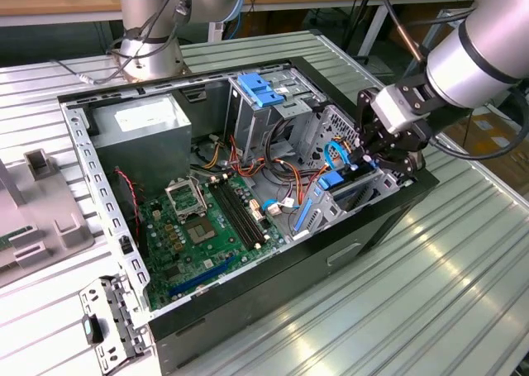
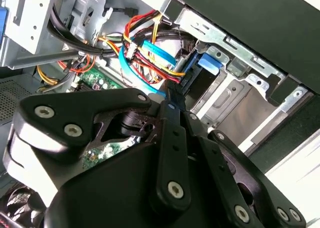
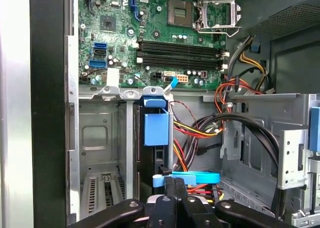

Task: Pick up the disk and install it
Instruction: 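Insert the second disk wire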

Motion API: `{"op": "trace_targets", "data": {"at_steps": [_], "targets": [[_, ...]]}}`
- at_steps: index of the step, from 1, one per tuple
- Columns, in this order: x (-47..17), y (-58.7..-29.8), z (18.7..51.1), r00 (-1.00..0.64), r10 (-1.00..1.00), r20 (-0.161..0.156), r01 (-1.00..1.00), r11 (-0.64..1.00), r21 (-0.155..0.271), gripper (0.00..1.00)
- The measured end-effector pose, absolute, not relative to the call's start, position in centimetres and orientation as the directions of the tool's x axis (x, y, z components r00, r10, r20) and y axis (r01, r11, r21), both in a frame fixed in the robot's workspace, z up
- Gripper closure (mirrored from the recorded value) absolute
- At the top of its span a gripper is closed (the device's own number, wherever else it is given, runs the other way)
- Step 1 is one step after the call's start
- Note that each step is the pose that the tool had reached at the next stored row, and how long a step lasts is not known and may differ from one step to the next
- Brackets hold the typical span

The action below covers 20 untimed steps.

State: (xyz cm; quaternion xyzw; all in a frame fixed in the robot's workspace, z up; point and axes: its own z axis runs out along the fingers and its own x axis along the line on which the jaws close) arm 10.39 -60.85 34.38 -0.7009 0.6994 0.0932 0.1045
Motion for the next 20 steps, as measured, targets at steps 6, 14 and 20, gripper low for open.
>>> {"op": "trace_targets", "data": {"at_steps": [6, 14, 20], "targets": [[11.0, -60.8, 34.7, 0.004, -0.961, -0.277, -1.000, 0.000, -0.016, 0.89], [13.0, -60.7, 35.2, 0.004, -0.960, -0.279, -1.000, 0.000, -0.012, 0.89], [13.3, -60.7, 35.4, 0.004, -0.960, -0.280, -1.000, -0.001, -0.012, 0.89]]}}
